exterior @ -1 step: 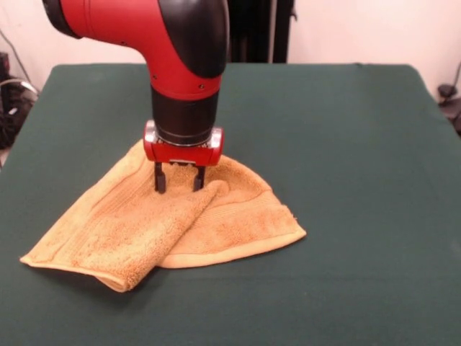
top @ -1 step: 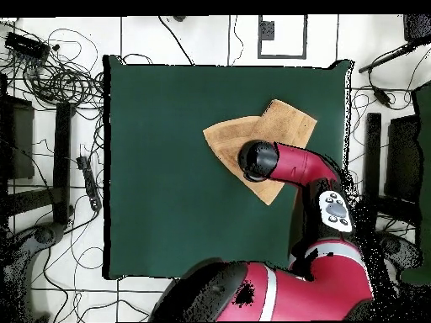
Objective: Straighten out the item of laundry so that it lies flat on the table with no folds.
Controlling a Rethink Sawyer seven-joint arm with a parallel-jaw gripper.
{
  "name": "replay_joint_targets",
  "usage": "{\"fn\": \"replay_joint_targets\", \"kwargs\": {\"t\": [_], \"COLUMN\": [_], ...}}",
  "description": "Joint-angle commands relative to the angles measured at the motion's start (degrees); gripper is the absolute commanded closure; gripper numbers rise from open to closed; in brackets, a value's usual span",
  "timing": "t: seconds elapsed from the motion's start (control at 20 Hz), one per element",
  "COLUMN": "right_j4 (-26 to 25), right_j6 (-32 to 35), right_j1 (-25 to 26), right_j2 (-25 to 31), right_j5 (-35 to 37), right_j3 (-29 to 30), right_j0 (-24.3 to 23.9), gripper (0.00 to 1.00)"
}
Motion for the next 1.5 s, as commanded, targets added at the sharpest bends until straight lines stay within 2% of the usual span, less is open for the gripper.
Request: {"fn": "replay_joint_targets", "kwargs": {"t": [0.05,1.1,1.35,1.5], "right_j4": [-1.6,-1.9,-2.6,-2.2], "right_j6": [2.6,3.0,5.2,6.2], "right_j1": [2.9,2.5,2.9,3.1], "right_j2": [5.0,4.8,4.4,4.2], "right_j5": [1.3,-0.1,-5.5,-6.2], "right_j3": [-2.1,-1.0,1.6,2.0], "right_j0": [2.4,2.6,2.8,2.8], "gripper": [0.00,0.00,0.00,0.00]}}
